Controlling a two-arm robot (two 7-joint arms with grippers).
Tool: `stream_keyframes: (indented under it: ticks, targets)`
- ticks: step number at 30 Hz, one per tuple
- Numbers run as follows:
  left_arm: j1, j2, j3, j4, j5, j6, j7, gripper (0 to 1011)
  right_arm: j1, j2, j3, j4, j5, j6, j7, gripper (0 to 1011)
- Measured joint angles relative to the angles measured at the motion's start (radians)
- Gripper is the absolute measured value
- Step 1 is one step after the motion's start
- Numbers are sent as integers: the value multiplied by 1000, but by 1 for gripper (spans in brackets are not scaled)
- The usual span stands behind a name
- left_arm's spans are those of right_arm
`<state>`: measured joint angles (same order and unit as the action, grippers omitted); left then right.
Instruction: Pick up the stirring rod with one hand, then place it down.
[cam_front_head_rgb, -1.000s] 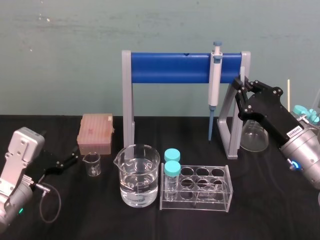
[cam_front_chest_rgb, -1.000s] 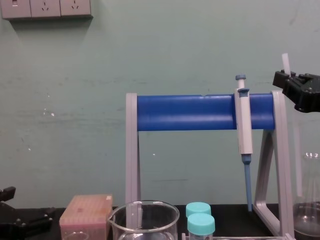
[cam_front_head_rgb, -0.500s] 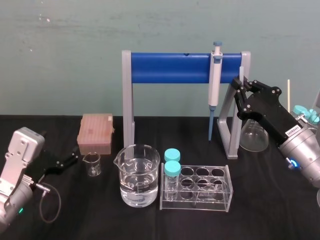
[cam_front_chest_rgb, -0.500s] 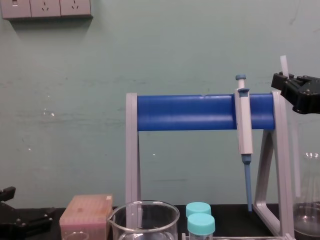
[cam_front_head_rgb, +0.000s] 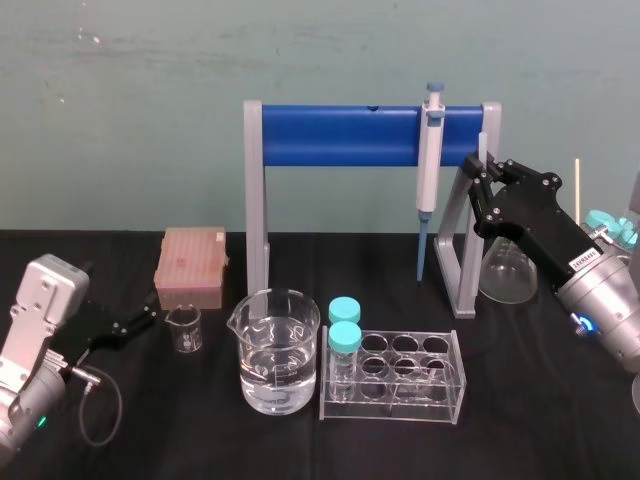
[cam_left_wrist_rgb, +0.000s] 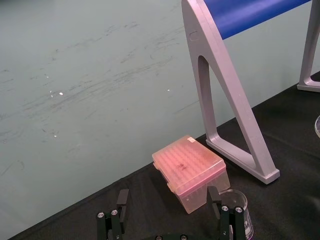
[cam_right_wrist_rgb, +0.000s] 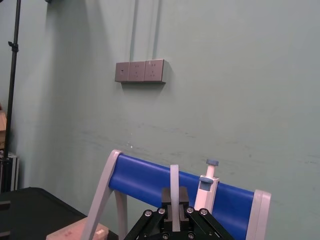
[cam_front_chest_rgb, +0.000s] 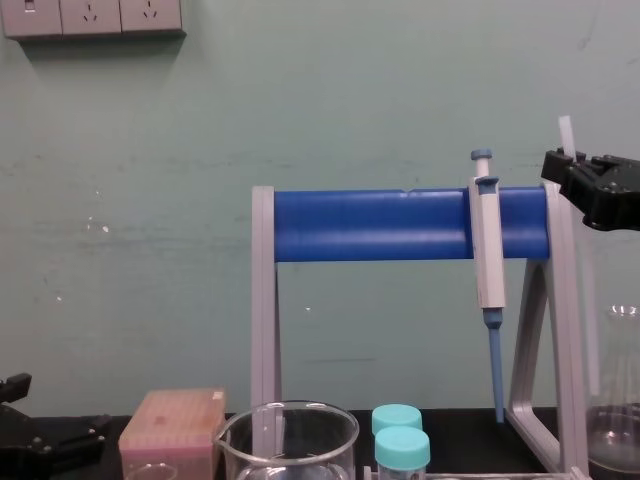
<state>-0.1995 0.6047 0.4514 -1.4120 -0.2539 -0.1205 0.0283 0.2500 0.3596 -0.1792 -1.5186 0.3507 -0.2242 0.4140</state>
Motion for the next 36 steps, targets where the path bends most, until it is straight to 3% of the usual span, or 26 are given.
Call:
stream_keyframes:
  ticks: [36]
  targets:
    - [0, 0, 0, 0, 0, 0, 0, 1000, 19, 2, -11, 32, 5, -4, 15, 69]
